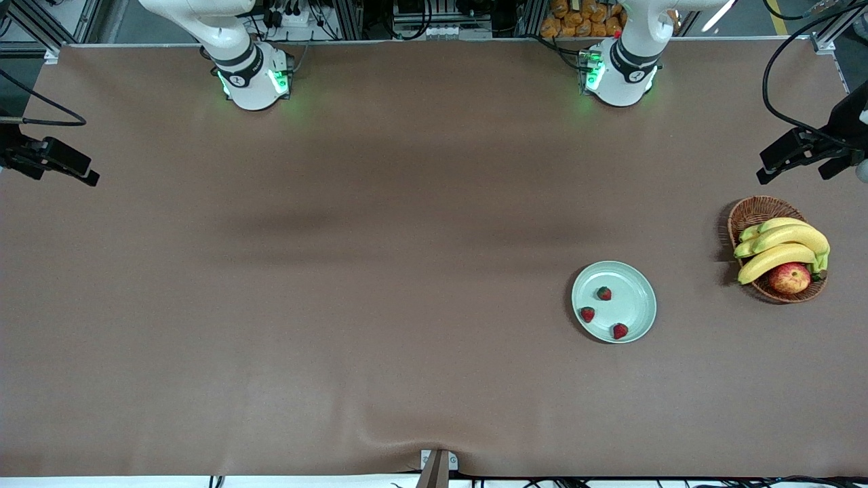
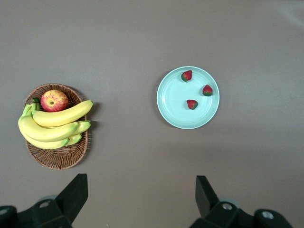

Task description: Collect all strawberries into plate

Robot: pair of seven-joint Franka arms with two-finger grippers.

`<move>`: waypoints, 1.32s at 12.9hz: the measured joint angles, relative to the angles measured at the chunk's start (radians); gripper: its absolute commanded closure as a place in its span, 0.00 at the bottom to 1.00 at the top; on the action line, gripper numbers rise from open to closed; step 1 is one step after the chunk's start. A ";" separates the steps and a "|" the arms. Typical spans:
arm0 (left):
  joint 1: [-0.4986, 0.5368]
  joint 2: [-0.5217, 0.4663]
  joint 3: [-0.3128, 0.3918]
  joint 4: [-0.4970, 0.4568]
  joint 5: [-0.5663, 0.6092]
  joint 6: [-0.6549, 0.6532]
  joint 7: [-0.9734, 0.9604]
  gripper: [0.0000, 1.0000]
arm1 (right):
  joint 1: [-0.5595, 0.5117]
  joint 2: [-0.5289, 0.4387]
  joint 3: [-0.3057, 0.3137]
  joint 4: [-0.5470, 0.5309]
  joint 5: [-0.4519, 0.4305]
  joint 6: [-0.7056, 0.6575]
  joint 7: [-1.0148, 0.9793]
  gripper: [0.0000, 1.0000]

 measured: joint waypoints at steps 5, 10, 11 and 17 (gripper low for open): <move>-0.004 0.000 -0.002 0.000 0.000 -0.003 0.000 0.00 | 0.000 0.000 0.000 0.001 0.000 0.000 0.000 0.00; -0.005 0.000 -0.001 -0.003 0.000 -0.005 0.013 0.00 | 0.000 0.000 0.000 0.001 0.000 0.000 0.000 0.00; -0.005 0.000 -0.001 -0.003 0.000 -0.005 0.013 0.00 | 0.000 0.000 0.000 0.001 0.000 0.000 0.000 0.00; 0.012 0.001 0.002 -0.006 0.000 -0.007 0.013 0.00 | 0.000 0.000 0.000 0.002 0.000 0.000 0.000 0.00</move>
